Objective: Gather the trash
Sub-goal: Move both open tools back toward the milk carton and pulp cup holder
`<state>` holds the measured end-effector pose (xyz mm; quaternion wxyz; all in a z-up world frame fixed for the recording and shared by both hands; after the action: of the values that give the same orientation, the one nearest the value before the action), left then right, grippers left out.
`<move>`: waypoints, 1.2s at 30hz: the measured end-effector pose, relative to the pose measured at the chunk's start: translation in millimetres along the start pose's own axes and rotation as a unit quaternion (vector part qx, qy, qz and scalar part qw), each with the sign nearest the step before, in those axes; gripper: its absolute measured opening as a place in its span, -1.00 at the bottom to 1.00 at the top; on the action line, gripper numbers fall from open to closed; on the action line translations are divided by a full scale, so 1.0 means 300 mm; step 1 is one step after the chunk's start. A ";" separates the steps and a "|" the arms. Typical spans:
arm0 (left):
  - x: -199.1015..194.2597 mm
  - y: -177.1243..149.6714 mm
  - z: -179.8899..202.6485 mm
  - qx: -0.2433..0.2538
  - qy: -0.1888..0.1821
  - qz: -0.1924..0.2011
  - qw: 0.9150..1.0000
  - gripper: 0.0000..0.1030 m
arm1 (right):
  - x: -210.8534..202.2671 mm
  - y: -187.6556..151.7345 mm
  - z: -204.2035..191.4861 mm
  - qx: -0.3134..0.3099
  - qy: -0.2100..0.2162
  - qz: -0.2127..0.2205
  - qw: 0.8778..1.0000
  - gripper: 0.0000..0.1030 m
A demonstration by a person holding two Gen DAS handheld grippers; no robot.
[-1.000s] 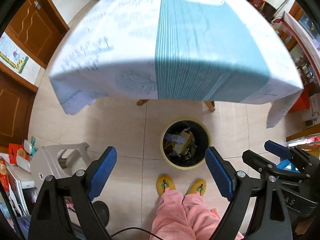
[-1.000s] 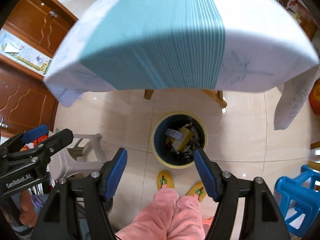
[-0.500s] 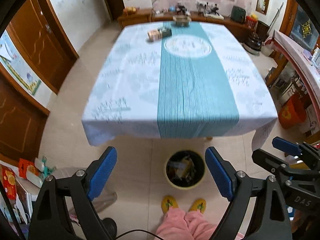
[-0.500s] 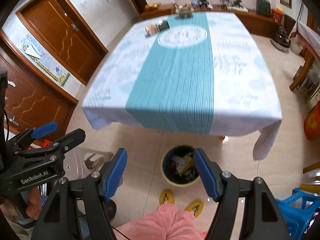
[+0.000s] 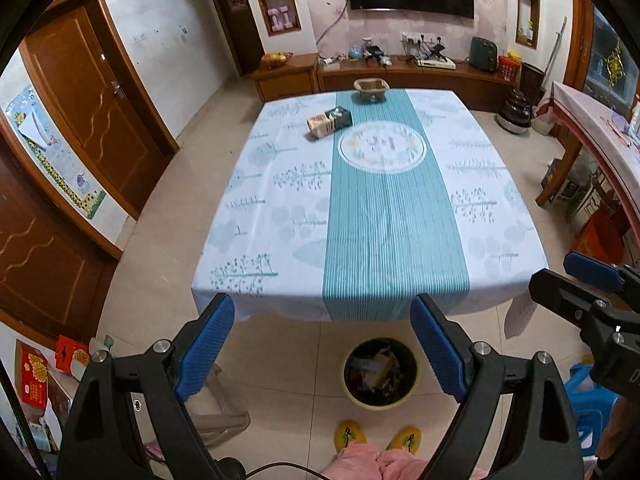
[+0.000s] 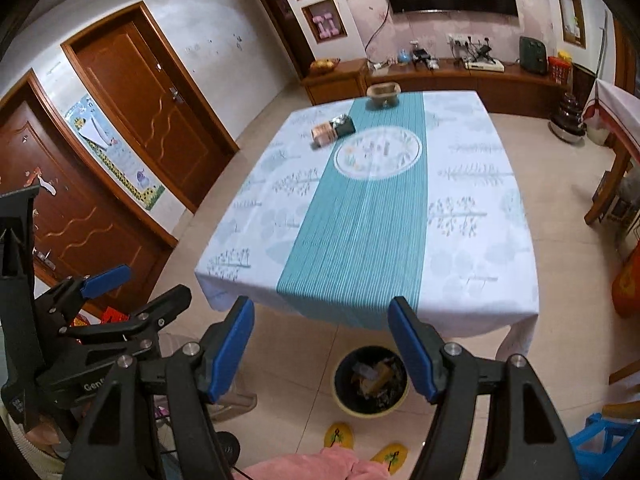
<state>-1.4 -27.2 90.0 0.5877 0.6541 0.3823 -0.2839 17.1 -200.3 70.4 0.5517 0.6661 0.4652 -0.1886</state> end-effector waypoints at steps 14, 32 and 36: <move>0.147 0.236 0.006 0.001 -0.035 0.002 0.999 0.72 | 0.065 0.182 0.083 -0.006 -0.019 0.027 0.999 0.35; 1.004 0.972 -0.028 0.252 -0.096 -0.029 0.963 0.72 | 0.682 0.668 0.220 0.191 -0.125 0.026 0.973 0.35; 1.218 1.082 -0.019 0.261 -0.101 -0.050 0.959 0.72 | 0.820 0.756 0.249 0.205 -0.140 0.009 0.969 0.35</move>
<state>468.6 33.9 -30.0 0.4176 0.7327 0.2655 -0.4672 346.5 -157.6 -14.7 0.4648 0.7358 0.3291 -0.3665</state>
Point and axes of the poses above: each gripper's, at about its wrist camera, not at the fingertips, and x roughly the way its jaws point, z to its right, y to its top, the point moved 4 cm from there along x, roughly the way its jaws point
